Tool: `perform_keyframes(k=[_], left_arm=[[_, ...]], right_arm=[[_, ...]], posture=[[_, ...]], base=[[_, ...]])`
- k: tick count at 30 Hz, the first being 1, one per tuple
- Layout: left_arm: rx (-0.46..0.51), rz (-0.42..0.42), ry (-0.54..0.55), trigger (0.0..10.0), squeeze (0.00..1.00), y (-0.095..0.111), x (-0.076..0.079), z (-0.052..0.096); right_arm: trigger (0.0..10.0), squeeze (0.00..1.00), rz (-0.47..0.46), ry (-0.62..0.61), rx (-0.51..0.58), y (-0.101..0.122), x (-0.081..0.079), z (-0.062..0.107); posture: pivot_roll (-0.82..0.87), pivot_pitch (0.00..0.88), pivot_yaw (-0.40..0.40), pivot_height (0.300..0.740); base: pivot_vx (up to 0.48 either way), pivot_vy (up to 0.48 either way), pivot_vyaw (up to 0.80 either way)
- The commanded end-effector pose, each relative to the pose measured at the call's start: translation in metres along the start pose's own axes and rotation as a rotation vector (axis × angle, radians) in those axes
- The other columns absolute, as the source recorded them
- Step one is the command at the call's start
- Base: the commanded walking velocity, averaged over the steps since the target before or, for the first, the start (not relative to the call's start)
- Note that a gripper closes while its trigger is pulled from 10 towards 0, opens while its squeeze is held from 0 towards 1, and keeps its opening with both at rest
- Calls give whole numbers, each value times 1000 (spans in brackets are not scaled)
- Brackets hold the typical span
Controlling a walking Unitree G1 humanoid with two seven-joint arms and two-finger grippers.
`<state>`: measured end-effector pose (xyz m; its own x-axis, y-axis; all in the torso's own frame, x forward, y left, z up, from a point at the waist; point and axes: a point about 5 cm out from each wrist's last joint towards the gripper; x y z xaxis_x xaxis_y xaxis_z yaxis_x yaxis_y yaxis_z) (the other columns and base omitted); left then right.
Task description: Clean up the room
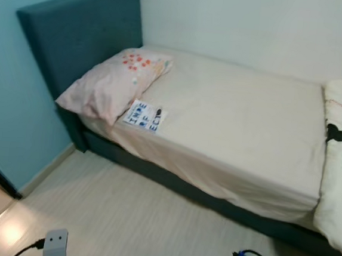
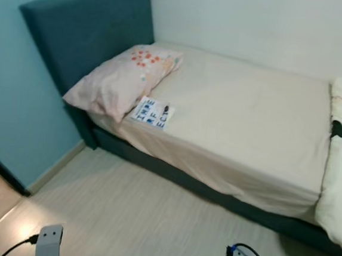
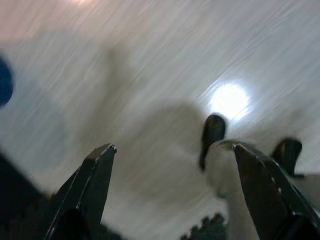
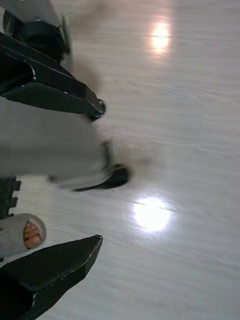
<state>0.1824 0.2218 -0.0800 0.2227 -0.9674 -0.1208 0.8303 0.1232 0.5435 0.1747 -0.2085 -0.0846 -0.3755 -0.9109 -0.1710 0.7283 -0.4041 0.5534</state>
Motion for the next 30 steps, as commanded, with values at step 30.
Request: perform_keyframes(k=[30], left_arm=[[-17, -35, -56, 10000, 0, -4, 3, 0]], right_arm=[[10000, 0, 92, -25, -76, -15, 13, 4]], posture=[[-84, 75, 45, 740]], base=[[-35, -104, 0]])
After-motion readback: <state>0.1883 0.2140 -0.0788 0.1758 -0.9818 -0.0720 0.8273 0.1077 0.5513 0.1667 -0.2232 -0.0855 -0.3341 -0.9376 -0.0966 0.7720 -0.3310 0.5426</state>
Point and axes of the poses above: a point about 5 cm out from each wrist's last joint towards the gripper, its own z axis pointing back from the gripper into the wrist, its own y axis along the axis of the wrist's last joint, x = y × z, and after that the axes turned 7 degrees about -z, right-handed
